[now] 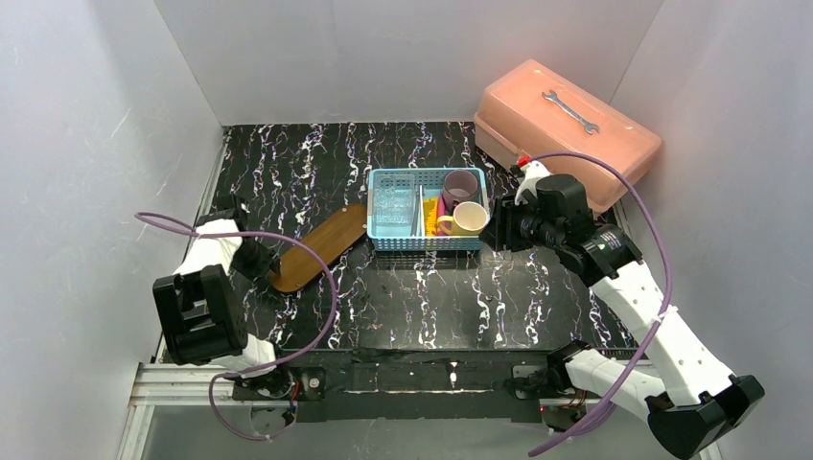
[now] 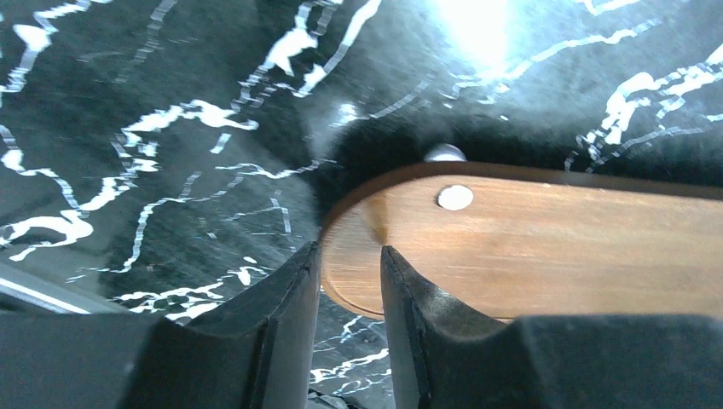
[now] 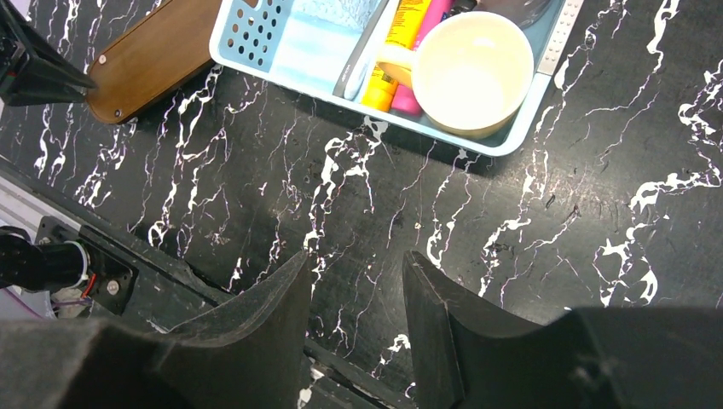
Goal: Prepare toiletry sets of a toothbrush and toothpaste on the tray
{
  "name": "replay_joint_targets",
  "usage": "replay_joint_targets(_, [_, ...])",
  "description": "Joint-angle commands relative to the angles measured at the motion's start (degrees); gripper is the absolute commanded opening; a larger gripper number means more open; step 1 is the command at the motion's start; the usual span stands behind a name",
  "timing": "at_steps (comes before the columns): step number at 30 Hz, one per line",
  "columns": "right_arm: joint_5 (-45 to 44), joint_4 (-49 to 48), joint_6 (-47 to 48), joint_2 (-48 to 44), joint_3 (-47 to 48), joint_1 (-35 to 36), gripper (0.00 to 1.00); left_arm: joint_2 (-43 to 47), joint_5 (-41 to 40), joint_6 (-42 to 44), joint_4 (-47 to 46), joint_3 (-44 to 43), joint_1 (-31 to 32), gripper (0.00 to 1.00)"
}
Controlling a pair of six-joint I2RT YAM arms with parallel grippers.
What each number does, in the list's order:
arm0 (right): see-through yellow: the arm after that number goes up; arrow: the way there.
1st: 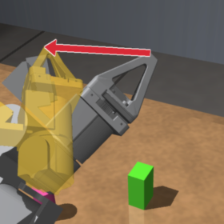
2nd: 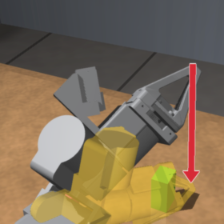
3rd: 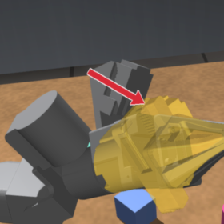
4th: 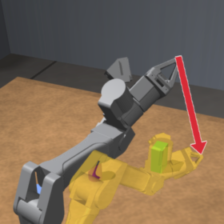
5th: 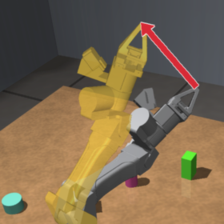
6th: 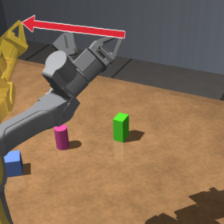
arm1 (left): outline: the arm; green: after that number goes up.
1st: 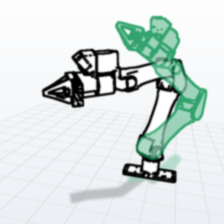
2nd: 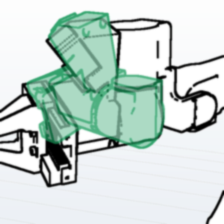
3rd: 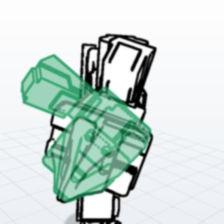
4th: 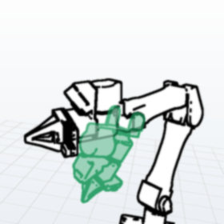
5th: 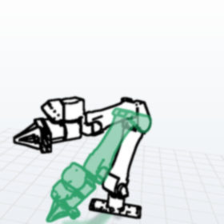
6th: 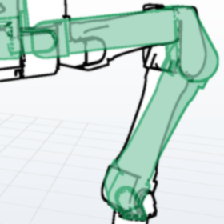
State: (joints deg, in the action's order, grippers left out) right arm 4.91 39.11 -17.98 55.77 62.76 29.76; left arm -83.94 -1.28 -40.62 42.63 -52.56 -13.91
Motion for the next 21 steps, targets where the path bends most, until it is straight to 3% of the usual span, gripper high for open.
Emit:
replay_joint_targets(1, [0.46, -1.76, 0.92, -1.11, -0.08, 0.39, 0.52, -0.48, -4.61, 3.26, 4.81, -2.65, -3.44, 0.31])
replay_joint_targets(8, [0.5, -2.05, 1.28, -1.21, -0.35, 0.39, 0.52, -1.71, -6.6, 5.98, 7.27, -5.92, -8.65, 0.3])
replay_joint_targets(16, [2.58, -1.51, 2.48, -0.21, 0.77, 0.39, 0.52, 1.7, 0.12, 5.42, 5.28, -4.11, -9.03, 0.27])
replay_joint_targets(21, [4.36, -1.86, 2.69, 0.58, 0.64, 0.77, 0.52, 7.79, 5.35, 6.17, 5.87, -4.23, -7.86, 0.34])
